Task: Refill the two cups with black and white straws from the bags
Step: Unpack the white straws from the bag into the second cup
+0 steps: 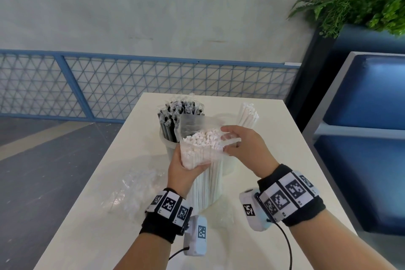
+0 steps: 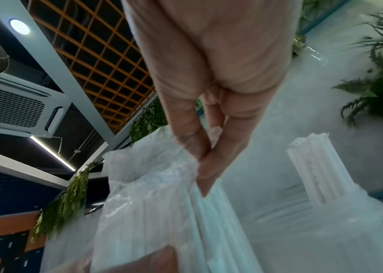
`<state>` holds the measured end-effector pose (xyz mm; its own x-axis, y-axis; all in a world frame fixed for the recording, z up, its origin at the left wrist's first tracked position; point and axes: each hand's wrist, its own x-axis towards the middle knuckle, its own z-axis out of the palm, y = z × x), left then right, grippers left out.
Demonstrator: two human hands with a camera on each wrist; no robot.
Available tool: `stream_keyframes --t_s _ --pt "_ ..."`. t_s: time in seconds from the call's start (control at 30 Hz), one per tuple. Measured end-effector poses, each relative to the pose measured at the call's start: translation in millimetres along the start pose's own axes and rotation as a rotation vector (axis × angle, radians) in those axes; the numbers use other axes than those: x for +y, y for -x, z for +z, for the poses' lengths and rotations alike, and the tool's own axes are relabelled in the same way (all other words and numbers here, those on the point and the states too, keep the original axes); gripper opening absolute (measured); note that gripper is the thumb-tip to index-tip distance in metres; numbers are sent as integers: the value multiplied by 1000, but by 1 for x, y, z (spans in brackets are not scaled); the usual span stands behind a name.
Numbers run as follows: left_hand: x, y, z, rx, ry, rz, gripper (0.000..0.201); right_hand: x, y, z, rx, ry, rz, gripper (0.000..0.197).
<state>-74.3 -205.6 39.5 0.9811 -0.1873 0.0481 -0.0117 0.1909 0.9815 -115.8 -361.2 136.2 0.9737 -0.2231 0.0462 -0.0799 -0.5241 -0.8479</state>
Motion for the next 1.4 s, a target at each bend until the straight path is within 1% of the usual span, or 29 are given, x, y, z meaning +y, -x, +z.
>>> stream_keyframes --t_s 0.07,0.13,0.2,0.27,0.33,0.37,0.4,0.43,0.47,0.5,0.53,0.57,0.63,0.67,0.73,0.8,0.83,0.93,1.07,1.13,1.23,1.33,1.4 --pt "-1 -1 2 1 7 -4 80 2 0 0 -3 3 -8 49" --pt "0 0 5 -6 22 -2 82 3 -1 1 1 122 -43 51" --pt "-1 0 6 -3 24 -5 80 3 -4 2 6 254 -68 50" --pt "-1 -1 5 12 14 3 73 2 -6 -1 29 240 -64 42" --pt "0 -1 4 10 4 20 67 1 -6 -3 91 208 -86 36" --pt "-1 -1 3 2 -4 27 67 1 -4 -3 150 255 -161 32" --pt "-1 -1 4 -7 -13 31 67 -2 -2 -1 207 343 -279 28" --pt "-1 -1 5 -15 -24 33 66 -5 0 2 227 436 -406 23" --pt "0 -1 7 -19 -27 36 66 -9 2 6 213 505 -508 19" --pt "0 -1 8 -24 -30 40 67 -12 2 9 160 558 -559 18" --pt "-1 -1 9 -25 -33 37 69 -15 1 10 97 604 -549 19" --pt "-1 -2 10 -27 -33 37 71 -18 -1 9 44 642 -489 22" --pt "-2 -3 11 -24 -41 37 69 -18 -4 4 -39 743 -302 37" --pt "-2 -3 12 -28 -40 37 68 -19 -6 2 -64 809 -247 44" --pt "-3 -4 14 -55 -32 29 67 -22 -6 1 -112 927 -203 56" --pt "-1 -4 17 -80 -29 34 65 -22 -8 4 -162 957 -161 64" --pt "0 -4 18 -95 -23 40 63 -21 -10 5 -173 926 -129 66" --pt "0 -4 17 -111 -13 47 64 -17 -14 2 -186 737 -42 69" --pt "-2 -5 12 -64 -21 27 73 -9 -14 -3 -133 518 -13 61" --pt "-2 -7 10 -57 -19 21 75 -5 -14 -2 -110 424 3 56" --pt "-4 -8 9 -63 -15 18 76 5 -13 7 -97 365 31 56" --pt "-4 -9 9 -68 -40 40 71 16 -8 20 -95 339 29 60" --pt "-3 -8 9 -83 -46 49 69 23 -5 26 -48 216 25 60"
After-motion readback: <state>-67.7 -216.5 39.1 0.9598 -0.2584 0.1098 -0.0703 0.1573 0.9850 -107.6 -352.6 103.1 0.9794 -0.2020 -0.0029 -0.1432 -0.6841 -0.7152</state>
